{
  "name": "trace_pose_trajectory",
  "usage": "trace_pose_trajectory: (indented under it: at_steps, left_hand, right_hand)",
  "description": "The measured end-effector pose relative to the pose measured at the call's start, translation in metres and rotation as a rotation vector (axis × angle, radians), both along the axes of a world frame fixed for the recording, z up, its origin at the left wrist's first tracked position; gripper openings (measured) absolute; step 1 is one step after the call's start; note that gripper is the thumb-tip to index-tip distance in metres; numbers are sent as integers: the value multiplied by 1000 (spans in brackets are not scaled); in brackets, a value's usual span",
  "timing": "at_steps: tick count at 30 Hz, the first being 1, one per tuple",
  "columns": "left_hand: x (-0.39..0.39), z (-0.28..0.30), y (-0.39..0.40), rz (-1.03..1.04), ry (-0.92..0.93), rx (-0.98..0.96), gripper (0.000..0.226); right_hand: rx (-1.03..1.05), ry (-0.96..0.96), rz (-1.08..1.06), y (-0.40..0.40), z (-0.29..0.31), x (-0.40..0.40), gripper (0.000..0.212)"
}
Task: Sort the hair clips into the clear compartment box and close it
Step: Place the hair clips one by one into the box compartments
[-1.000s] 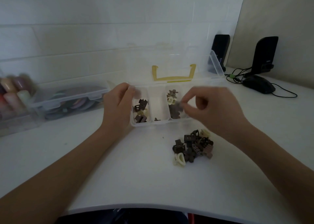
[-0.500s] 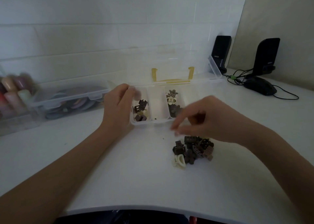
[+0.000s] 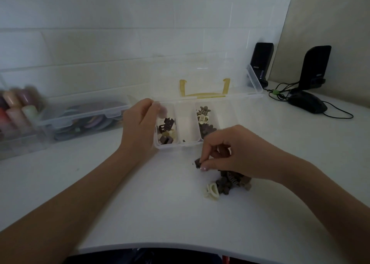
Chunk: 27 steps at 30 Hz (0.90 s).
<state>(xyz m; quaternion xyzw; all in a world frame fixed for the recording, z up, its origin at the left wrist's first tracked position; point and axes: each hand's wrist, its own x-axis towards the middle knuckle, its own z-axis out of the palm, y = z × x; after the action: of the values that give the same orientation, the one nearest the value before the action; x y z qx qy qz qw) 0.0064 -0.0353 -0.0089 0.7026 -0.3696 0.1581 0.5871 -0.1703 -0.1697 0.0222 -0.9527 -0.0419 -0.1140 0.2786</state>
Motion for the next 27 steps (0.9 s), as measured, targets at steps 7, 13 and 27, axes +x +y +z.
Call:
trace_pose_trajectory:
  at_steps: [7,13,27]
  left_hand:
    - [-2,-1,-2,-7,-59,-14,32]
    - [-1,0,-3,-35,-95,-39,39]
    - [5,-2,-3,-43,-52,-18,31]
  right_hand:
    - [157,-335,-81,10,-3,5,7]
    - [-183,-509,-156,34,19,35,13]
    - [-94,-342,55,12,22,42,19]
